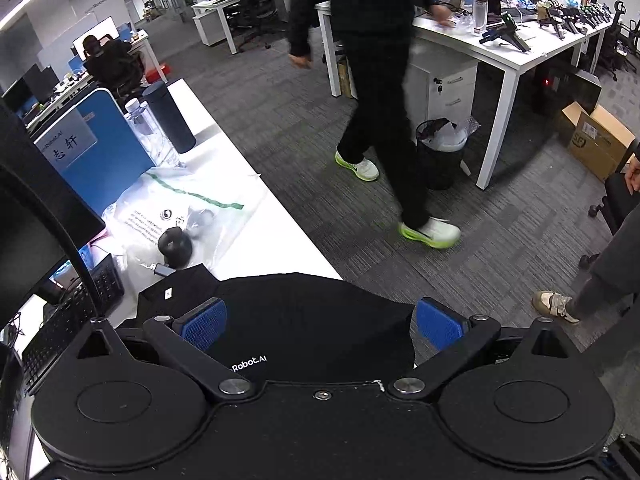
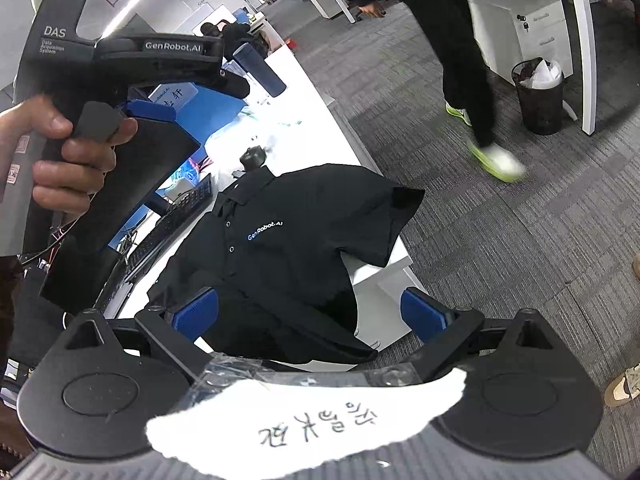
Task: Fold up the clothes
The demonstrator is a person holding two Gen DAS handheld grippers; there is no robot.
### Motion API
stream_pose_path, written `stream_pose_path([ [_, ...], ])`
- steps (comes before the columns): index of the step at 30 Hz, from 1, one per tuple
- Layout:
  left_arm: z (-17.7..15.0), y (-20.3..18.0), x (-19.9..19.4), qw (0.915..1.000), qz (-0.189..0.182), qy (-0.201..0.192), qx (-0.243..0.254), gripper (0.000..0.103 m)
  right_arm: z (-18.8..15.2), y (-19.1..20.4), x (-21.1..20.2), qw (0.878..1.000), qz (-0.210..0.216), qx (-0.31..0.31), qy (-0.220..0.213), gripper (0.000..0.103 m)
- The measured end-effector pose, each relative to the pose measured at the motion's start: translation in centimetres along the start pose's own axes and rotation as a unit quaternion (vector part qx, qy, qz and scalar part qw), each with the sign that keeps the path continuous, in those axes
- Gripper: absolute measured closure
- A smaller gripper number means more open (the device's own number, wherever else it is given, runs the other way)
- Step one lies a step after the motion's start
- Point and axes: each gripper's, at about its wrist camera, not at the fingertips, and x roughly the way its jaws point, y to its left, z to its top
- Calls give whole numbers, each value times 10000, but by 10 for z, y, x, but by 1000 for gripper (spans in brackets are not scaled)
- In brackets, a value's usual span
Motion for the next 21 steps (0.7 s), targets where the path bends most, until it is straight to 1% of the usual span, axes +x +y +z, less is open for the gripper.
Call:
stream_pose_path([
  [3, -7, 6, -3, 9999, -15, -26, 115, 3, 1, -1, -2, 10000, -1, 34, -50, 3],
  [7, -31, 31, -7, 9996, 128, -71, 244, 2, 7, 0, 3, 9999, -60, 147, 45, 3],
  [10, -47, 50, -4, 9997, 191, 44, 158, 2, 16, 9, -3, 9999, 73, -77, -76, 2],
  [12, -55, 58, -3, 9997, 206, 128, 46, 2, 18, 13, -10, 9995, 77, -224, -192, 1],
  [16, -64, 68, 0, 9991, 191, 276, -245, 2, 16, 6, -17, 9996, 51, -55, -255, 1],
  [21, -73, 66, -2, 9990, 220, 331, -214, 2, 11, -4, -14, 9996, 76, 190, -192, 1],
])
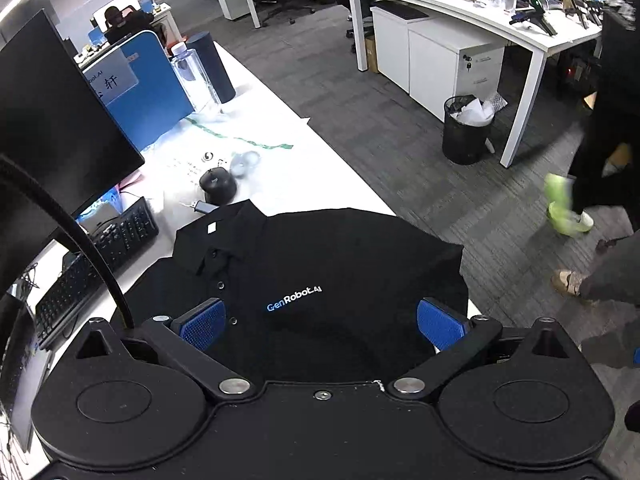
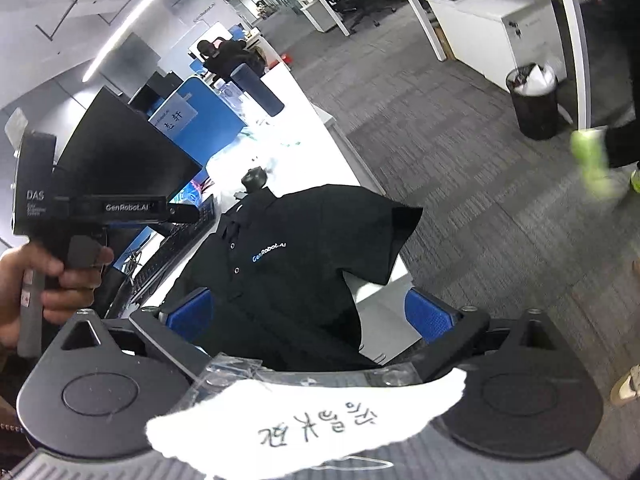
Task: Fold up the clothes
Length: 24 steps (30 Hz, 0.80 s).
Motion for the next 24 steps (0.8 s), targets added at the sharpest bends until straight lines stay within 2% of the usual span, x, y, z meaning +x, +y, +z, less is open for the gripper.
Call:
stream_pose_path([
  [7, 1, 0, -1, 9999, -93, 23, -127, 2, -3, 5, -2, 9999, 46, -83, 32, 1],
  [18, 0, -24, -5, 9995, -217, -23, 231, 2, -15, -6, -20, 9995, -89, 201, -233, 1],
  [24, -2, -21, -4, 9996, -224, 32, 177, 2, -19, -4, -19, 9995, -78, 222, -196, 1],
])
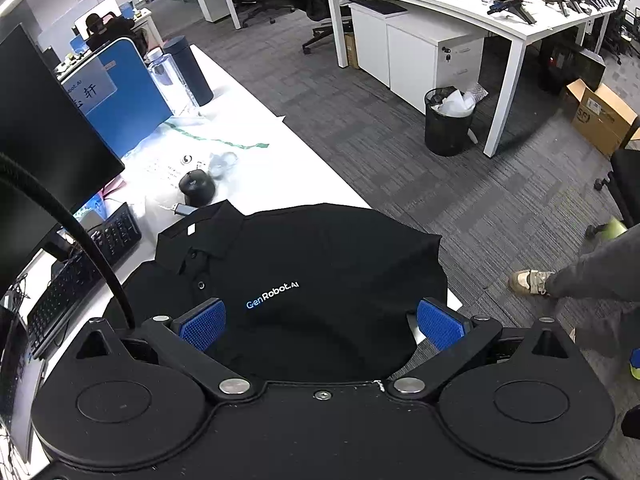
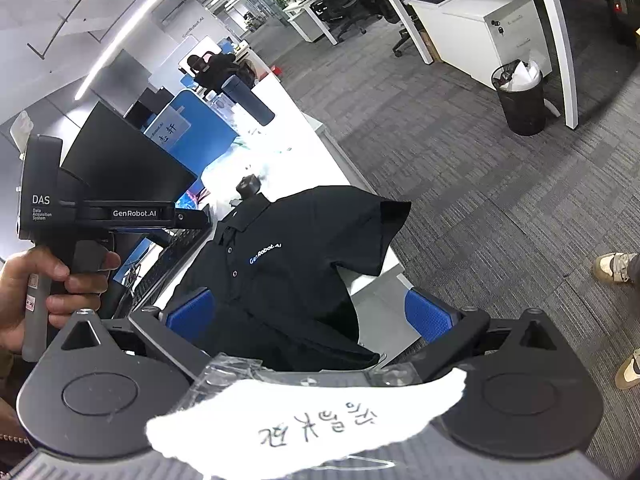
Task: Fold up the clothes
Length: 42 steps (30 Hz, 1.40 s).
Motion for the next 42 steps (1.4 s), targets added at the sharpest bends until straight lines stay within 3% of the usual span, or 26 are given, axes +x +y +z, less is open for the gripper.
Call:
stream_pose_path([
  [42, -8, 14, 2, 9999, 8, 79, -141, 2, 0, 12, 7, 9998, 66, -95, 165, 1],
])
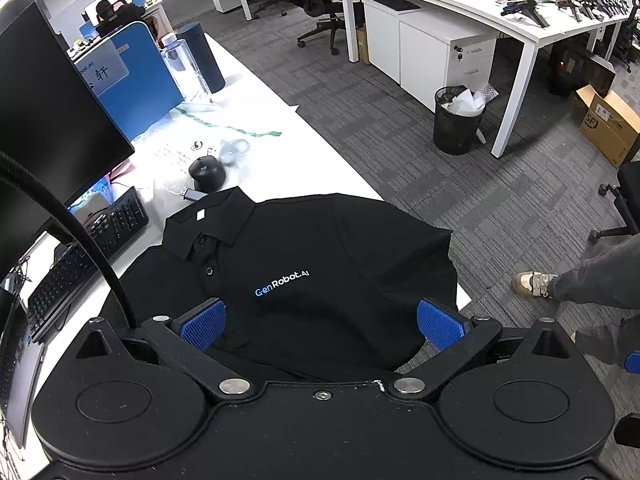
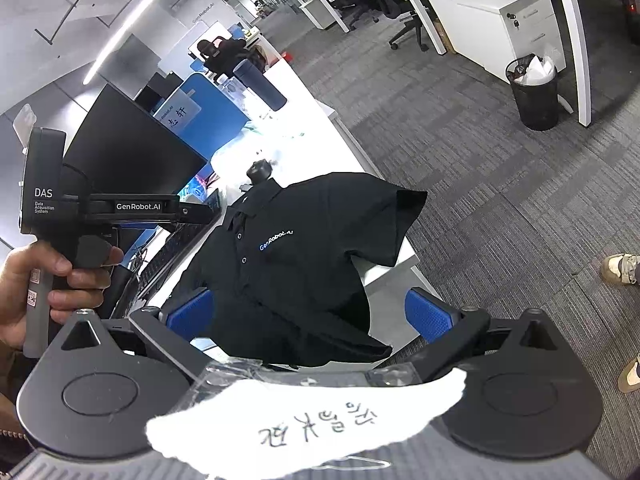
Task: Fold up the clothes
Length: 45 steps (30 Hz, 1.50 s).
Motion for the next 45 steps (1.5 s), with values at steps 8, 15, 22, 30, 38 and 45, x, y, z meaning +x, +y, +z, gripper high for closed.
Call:
stream_pose_path([
  [8, 0, -1, 1, 10000, -11, 19, 20, 2, 1, 0, 1, 10000, 18, 11, 44, 1],
  [15, -28, 15, 28, 9986, 245, 463, 59, 2, 1, 0, 4, 10000, 19, 1, 86, 0],
  [22, -103, 103, 85, 9799, 739, 1587, -960, 2, 10, 28, 65, 9957, 77, -457, 806, 0],
  [30, -105, 152, 87, 9711, 772, 1560, -1631, 2, 24, 73, 123, 9892, 377, -627, 1271, 0],
  [38, -17, 79, 72, 9947, 358, 797, -541, 2, 36, 64, 78, 9967, 257, -390, 667, 0],
  [45, 0, 22, 60, 9981, 57, 597, -165, 2, 24, 31, 43, 9993, 87, -65, 345, 0],
])
